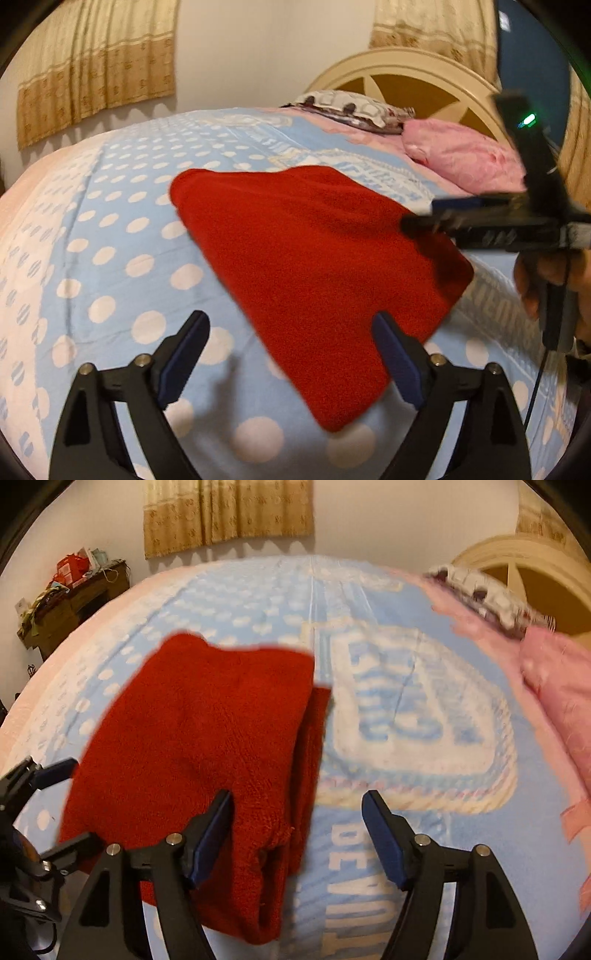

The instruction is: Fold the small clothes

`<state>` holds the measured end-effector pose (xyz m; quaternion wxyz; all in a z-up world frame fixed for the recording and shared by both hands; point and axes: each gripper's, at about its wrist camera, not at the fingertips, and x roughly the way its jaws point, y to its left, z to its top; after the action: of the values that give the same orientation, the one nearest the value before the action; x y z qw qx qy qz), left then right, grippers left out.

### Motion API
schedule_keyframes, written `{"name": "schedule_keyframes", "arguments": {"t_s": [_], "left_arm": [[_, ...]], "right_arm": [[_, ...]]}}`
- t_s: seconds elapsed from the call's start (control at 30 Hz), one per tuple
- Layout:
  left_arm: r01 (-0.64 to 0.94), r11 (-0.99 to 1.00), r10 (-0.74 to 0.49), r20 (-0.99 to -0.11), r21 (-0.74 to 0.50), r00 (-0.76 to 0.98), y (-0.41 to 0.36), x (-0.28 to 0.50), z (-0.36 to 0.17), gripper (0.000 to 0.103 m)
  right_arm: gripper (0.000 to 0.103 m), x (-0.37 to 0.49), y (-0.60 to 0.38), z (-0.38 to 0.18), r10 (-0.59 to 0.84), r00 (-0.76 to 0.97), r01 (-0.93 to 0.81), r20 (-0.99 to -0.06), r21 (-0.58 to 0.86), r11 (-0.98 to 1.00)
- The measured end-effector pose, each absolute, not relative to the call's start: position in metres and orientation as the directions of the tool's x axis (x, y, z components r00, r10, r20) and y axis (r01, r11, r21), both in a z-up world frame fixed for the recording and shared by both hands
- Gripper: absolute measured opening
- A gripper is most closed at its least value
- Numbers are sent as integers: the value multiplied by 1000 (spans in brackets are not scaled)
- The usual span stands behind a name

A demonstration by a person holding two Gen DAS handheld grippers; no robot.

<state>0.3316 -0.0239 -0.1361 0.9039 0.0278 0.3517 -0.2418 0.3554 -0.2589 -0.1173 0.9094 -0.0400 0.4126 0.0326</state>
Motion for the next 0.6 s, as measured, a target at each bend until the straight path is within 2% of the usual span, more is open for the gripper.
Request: {"name": "schedule_keyframes", "arguments": {"t_s": [0.07,0.17,0.3,0.37,0.47,0.6], "left_arm": [[444,884,-423,-649,-144,632,-20,334,-138,92],[440,885,-422,-662,-152,619,-21,337,-143,92],[438,882,-430,-671,-172,604,-19,339,-146,94],[431,885,-425,-679,-175,598,-19,339,-149,100],[440,880,-431,-684,-175,589,-21,338,-152,100],[452,877,-426,-691,-159,584,-25,336,-154,100]], "right_arm": [[73,352,-252,-96,92,716,-134,-692,-7,991],[73,354,-231,-78,321,701,-308,-637,135,942],[73,379,-202,-94,442,585,-386,-680,246,889],[73,392,-203,-110,407,572,-330,-712,254,909],[72,409,-222,-137,325,563,-224,-760,239,945],[72,412,-233,-144,260,586,-207,-767,169,964]]}}
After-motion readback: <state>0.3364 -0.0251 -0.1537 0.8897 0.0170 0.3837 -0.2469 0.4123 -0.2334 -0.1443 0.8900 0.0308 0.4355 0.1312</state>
